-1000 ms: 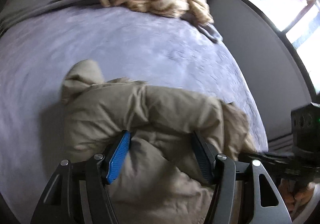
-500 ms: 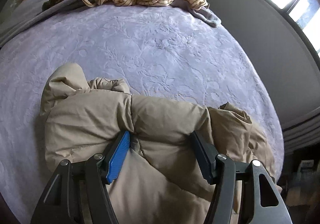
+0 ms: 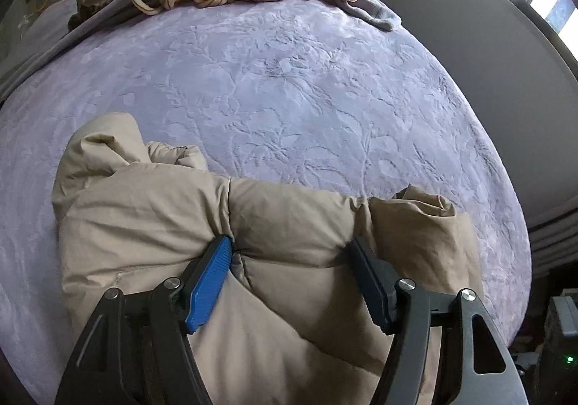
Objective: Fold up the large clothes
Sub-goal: 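Press the bundle edge down with both grippers and open them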
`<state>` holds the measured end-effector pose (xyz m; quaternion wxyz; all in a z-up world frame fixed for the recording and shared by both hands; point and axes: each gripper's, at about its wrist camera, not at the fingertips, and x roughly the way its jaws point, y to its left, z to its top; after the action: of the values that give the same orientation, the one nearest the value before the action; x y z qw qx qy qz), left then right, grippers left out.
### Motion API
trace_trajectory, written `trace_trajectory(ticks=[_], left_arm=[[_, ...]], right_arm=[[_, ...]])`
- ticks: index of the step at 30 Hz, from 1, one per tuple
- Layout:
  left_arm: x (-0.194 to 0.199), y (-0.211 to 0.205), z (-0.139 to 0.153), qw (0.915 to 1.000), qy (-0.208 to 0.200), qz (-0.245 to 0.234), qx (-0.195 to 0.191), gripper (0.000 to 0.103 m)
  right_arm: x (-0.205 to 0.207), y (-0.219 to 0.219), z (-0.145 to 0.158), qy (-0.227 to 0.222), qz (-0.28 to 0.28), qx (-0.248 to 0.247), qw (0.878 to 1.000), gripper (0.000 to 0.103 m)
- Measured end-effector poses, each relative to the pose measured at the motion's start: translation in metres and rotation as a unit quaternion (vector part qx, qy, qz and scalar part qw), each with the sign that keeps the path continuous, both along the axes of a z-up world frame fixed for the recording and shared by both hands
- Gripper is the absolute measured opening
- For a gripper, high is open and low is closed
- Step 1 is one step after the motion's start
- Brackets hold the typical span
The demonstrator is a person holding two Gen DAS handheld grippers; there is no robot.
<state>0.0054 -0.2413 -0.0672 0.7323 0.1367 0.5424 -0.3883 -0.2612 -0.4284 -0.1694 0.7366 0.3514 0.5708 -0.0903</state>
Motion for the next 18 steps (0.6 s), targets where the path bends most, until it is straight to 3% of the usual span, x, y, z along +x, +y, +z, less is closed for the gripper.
trace_trajectory(ticks=[5,8,13,15,18], left_arm=[[-0.002,0.048,0.042,0.9999,-0.016,-0.001,0.003,0.068],[-0.011,0.085,0.052,0.9997,-0.012,0.010,0.017,0.068],[-0.051,0.139,0.032,0.9981,0.033,0.021,0.047,0.069],[-0.064,0.148,0.020,0.9971,0.046,0.034,0.049,0.085],[-0.072,0.154,0.012,0.9970,0.048,0.036,0.048,0.085]], right_arm=[[0.014,0.011,-0.001,0.013,0.010,-0.012,1.000,0.020],[0.013,0.012,0.001,0.017,0.008,-0.005,1.000,0.020],[0.017,0.015,0.004,0.024,0.014,-0.007,1.000,0.023],[0.011,0.021,0.003,0.028,0.022,-0.012,0.999,0.023],[0.016,0.027,-0.001,0.037,0.029,-0.020,0.999,0.023]])
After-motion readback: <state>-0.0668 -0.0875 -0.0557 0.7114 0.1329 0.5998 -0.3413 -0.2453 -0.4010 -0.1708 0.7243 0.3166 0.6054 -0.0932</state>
